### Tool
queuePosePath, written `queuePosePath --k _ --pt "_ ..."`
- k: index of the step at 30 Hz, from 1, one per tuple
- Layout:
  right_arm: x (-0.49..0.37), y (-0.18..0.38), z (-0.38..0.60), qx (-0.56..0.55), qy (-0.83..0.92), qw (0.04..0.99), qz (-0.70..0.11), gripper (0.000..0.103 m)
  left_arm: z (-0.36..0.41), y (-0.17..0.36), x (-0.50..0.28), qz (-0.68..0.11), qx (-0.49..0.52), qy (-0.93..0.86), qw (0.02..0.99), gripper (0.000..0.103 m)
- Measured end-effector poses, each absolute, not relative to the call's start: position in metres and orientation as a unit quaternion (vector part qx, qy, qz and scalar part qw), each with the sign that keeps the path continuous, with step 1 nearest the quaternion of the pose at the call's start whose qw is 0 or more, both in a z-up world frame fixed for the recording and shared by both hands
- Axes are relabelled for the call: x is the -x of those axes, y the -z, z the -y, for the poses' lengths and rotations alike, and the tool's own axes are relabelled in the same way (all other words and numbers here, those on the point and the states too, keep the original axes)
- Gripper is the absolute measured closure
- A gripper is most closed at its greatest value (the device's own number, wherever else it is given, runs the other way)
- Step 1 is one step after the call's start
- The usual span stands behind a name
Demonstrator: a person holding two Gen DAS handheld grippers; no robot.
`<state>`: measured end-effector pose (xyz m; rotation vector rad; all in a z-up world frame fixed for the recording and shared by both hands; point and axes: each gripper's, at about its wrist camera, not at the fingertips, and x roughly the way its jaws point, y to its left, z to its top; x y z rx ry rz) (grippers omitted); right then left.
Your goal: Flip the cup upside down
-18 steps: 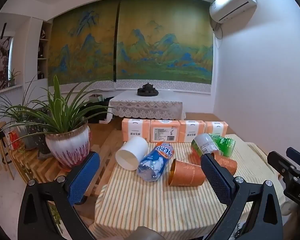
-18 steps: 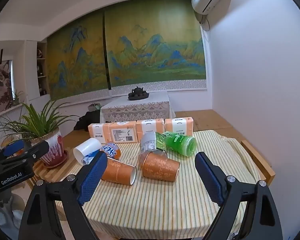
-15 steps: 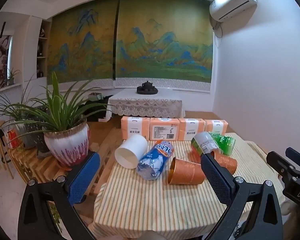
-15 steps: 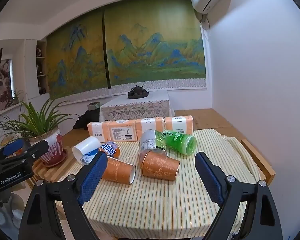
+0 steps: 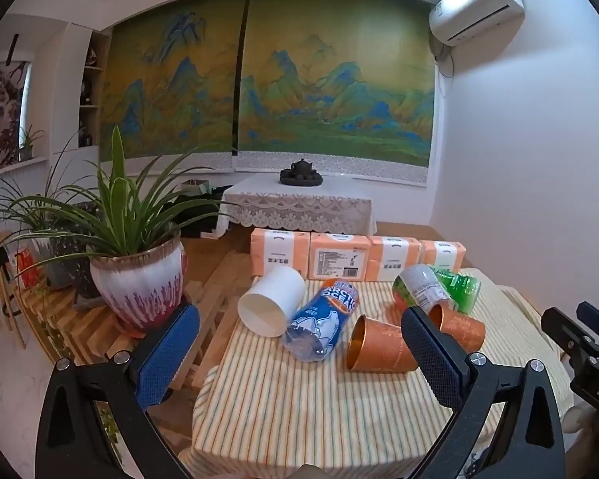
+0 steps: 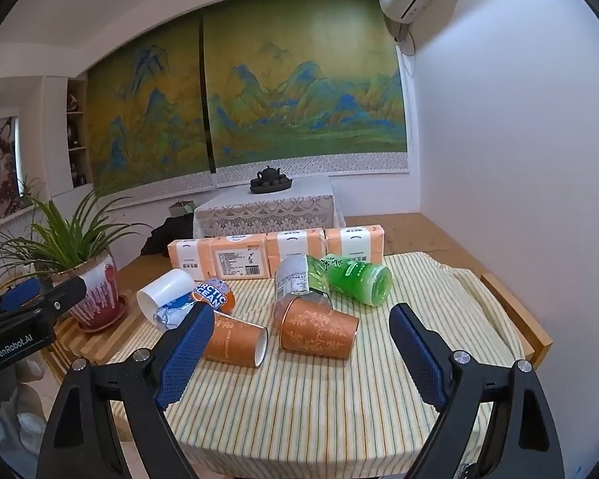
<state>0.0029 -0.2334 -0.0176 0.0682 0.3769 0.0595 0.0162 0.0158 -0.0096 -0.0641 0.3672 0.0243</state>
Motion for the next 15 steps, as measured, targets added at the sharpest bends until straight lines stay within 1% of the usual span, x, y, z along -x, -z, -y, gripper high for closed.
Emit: queuePosePath --k 15 --pt "-0.0088 0.0229 0.2352 -0.040 -0.030 0.979 -0.199 0.016 -0.0148 0.0181 -0.0250 -0.196 0.023 -0.008 0.980 0.001"
